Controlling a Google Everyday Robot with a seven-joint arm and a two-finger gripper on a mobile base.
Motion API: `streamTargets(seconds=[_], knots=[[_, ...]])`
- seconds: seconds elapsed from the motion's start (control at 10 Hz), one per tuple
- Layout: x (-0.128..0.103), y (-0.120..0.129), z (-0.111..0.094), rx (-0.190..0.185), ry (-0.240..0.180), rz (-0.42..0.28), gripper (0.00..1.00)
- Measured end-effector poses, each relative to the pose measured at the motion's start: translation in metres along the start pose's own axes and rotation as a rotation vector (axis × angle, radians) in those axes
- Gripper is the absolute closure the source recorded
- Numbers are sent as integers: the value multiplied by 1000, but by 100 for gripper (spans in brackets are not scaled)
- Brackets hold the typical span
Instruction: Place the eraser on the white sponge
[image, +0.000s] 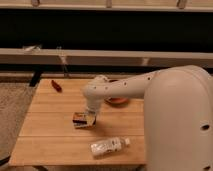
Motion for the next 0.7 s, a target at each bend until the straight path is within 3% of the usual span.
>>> streamTargets(seconds=[0.1, 0.7], knots=[[-1, 1, 1, 1, 1, -4, 92], [-12, 1, 10, 16, 4, -18, 32]])
